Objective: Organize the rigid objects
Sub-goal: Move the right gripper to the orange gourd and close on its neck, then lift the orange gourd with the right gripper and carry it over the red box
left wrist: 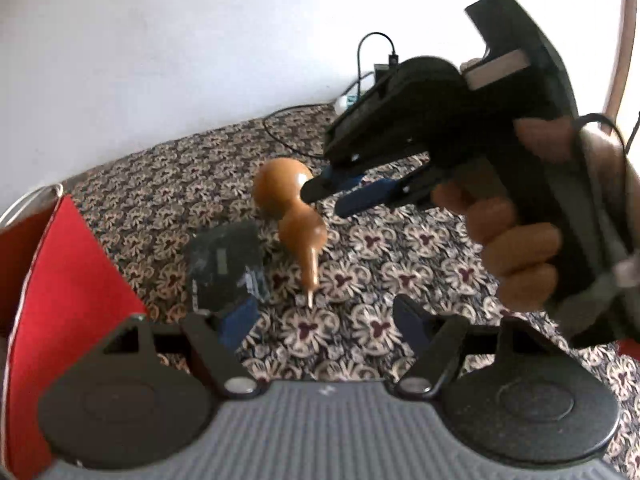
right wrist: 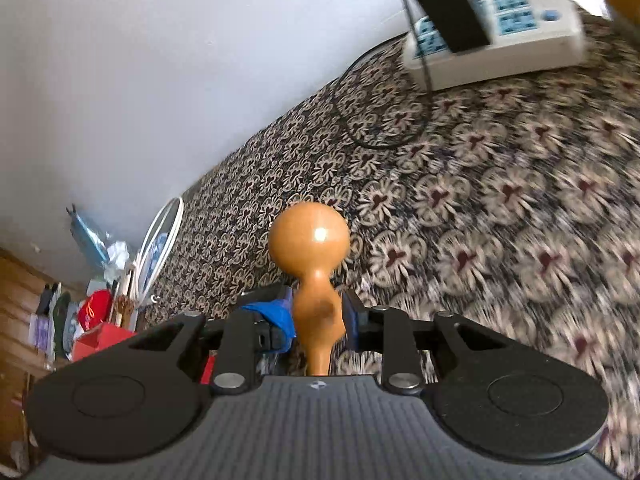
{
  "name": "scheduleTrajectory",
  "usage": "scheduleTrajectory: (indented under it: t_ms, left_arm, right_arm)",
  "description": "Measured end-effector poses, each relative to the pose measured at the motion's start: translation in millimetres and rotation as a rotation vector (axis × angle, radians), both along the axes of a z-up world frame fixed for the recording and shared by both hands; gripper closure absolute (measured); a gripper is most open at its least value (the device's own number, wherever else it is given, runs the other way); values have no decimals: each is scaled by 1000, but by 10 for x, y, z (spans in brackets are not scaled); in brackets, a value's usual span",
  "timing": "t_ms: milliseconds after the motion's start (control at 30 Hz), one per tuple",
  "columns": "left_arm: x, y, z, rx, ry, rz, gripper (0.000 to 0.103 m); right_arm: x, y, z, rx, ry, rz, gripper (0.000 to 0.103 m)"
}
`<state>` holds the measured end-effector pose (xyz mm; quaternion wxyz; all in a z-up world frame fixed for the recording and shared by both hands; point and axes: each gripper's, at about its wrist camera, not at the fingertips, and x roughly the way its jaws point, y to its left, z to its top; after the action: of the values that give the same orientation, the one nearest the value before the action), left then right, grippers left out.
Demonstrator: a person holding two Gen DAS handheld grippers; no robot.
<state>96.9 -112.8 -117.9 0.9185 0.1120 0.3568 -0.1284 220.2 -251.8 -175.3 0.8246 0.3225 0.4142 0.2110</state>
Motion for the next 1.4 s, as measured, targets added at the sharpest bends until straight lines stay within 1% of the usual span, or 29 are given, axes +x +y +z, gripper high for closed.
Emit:
scheduleTrajectory:
  t_ms: [100,167,200,233,333,467,600,800,867,967,1067,1100,1167,1200,1233,1333,1400]
  left_arm:
    - [50,12,-7,0,-8,24,28]
    - [75,28,-10,1,-10,41,28]
    - [81,30,-10,3,-11,47,28]
    - [78,26,-4,8,-13,51,28]
    - [102,27,-11,22,-17,59,28]
    - [176,49,-43,20,-4,65,28]
    - [190,44,-68,1,21,34,28]
    - [58,-10,-186,0,76,-45,29]
    - [-5,1,-238,-30,121,-64,32]
    - [-131,-6,-290,-63,179,-86,40]
    - [-246,-31,-326,-67,198,-90,46]
    - [-283,-35,-322,-71,204,-94,51]
    - [-371,-55,-305,-81,220,-106,53]
    - [-433,-61,-298,-85,225,-115,55]
    - [-504,-72,-291,-89,229,-127,61]
    - [-692,-110,-262,-76,237,-133,62]
    - [-797,-94,-250,-81,253,-132,63]
  right_arm:
    - [179,68,-58,-4,7,43,94]
    - [220,95,-89,9,13,64,94]
    - [239,106,-114,14,19,72,92]
    - [257,116,-142,28,21,81,90]
    - [295,130,-219,92,36,102,90]
    - [267,70,-303,152,67,154,92]
    - [84,-21,-324,172,79,193,93]
    - [-279,-183,-352,185,100,256,93]
    - [-430,-260,-379,216,118,269,93]
    - [-673,-335,-424,237,135,271,93]
    - [-913,-399,-464,256,151,264,93]
    - [-980,-400,-471,261,155,261,93]
    - [-1143,-413,-497,273,165,261,93]
    - [-1215,-427,-503,282,166,251,93]
    - [-1267,-440,-505,287,171,246,94]
    - [-1424,-466,-527,303,197,238,94]
    - [-1538,-444,-541,310,209,237,94]
